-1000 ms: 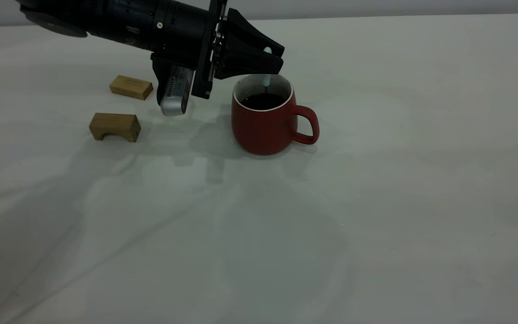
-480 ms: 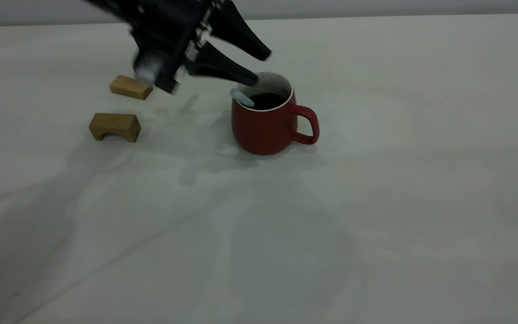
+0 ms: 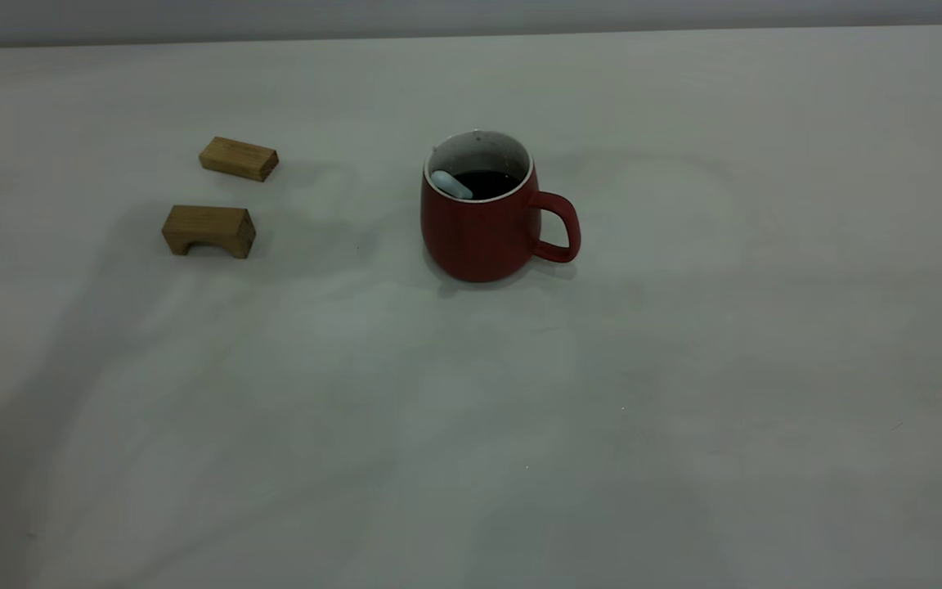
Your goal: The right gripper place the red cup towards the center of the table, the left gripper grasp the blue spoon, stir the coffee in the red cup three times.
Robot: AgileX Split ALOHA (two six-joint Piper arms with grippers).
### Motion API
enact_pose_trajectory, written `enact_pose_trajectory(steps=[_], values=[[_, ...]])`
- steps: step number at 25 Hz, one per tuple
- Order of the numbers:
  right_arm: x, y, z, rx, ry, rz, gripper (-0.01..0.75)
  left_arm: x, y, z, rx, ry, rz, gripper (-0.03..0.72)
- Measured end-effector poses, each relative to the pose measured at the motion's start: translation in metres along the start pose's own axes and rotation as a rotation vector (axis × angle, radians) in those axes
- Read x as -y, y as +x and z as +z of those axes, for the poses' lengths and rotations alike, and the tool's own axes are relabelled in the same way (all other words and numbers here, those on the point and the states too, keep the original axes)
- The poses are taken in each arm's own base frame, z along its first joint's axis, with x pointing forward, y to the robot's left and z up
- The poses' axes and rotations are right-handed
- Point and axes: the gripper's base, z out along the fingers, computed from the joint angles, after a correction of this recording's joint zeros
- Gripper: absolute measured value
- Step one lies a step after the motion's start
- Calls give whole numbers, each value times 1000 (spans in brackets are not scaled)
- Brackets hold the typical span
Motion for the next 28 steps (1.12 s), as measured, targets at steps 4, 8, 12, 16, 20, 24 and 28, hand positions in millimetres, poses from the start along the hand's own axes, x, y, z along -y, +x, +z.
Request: enact_pose_trajectory(steps=[4, 8, 12, 16, 20, 24, 28], values=[[0, 0, 0, 0, 0, 0, 237, 14, 26, -67, 172, -125, 239, 402], [0, 0, 0, 0, 0, 0, 237, 22, 68, -129, 339, -234, 331, 402], [0, 0, 0, 0, 0, 0, 237, 21, 130, -166, 435, -263, 351, 402], [0, 0, 0, 0, 0, 0, 237, 5, 206, -172, 474, -257, 358, 402], [0, 0, 0, 0, 0, 0, 237, -22, 293, -166, 570, -261, 386, 402], [0, 0, 0, 0, 0, 0, 237, -52, 353, -149, 703, -315, 349, 402], [0, 0, 0, 0, 0, 0, 237, -78, 385, -117, 769, -394, 289, 402]])
